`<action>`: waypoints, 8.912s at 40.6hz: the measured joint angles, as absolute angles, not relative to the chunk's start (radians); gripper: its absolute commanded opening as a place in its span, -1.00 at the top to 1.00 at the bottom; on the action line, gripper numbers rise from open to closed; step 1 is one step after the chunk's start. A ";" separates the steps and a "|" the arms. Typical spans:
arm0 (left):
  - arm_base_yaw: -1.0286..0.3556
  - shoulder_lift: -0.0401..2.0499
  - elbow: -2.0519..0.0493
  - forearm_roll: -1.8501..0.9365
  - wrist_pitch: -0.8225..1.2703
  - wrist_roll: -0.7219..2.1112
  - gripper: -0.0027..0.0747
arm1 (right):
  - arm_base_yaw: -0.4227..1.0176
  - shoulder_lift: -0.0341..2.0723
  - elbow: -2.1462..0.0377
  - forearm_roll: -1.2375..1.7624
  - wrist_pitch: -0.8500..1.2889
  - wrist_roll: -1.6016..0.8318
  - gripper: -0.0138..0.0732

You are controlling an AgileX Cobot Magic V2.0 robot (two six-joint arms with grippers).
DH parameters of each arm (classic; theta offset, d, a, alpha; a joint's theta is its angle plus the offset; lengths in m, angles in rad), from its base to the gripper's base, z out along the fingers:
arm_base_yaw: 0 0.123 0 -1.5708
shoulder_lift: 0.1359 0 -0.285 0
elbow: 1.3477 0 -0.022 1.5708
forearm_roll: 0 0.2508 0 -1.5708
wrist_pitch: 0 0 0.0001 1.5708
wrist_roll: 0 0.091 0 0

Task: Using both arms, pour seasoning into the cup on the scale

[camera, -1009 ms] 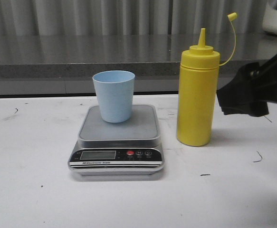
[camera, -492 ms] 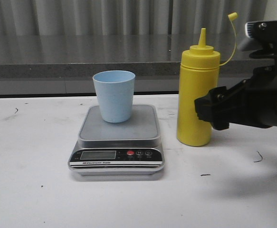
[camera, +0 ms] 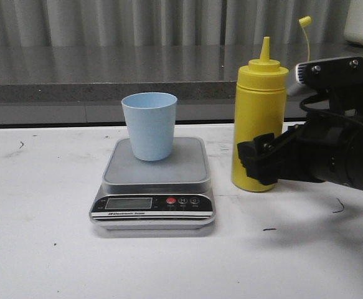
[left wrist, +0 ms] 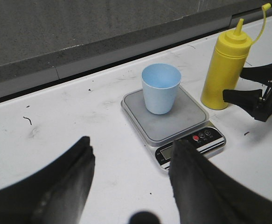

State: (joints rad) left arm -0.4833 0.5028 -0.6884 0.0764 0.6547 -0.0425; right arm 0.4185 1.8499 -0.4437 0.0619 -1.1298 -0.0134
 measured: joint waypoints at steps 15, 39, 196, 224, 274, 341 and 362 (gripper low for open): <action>-0.483 0.503 -0.688 0.076 0.655 -0.042 -0.02 | 0.418 1.851 -0.545 0.089 -1.132 -0.013 -0.70; -0.483 0.503 -0.688 0.076 0.655 -0.042 -0.02 | 0.418 1.955 -0.623 0.116 -1.130 -0.013 -0.57; -0.483 0.503 -0.688 0.076 0.655 -0.042 -0.02 | 0.585 1.856 -1.468 -1.267 0.593 -0.371 -0.12; -0.483 0.503 -0.688 0.076 0.655 -0.042 -0.02 | 0.482 1.745 -1.448 -0.904 0.558 0.370 -0.12; -0.483 0.503 -0.688 0.076 0.655 -0.042 -0.02 | 0.119 1.781 -0.773 -0.450 -0.684 0.283 -0.12; -0.483 0.503 -0.688 0.076 0.655 -0.042 -0.02 | 0.167 1.691 -0.764 -0.352 -0.363 0.262 -0.70; -0.483 0.503 -0.688 0.076 0.655 -0.042 -0.02 | 0.298 1.317 -0.759 -0.282 0.431 0.378 -0.70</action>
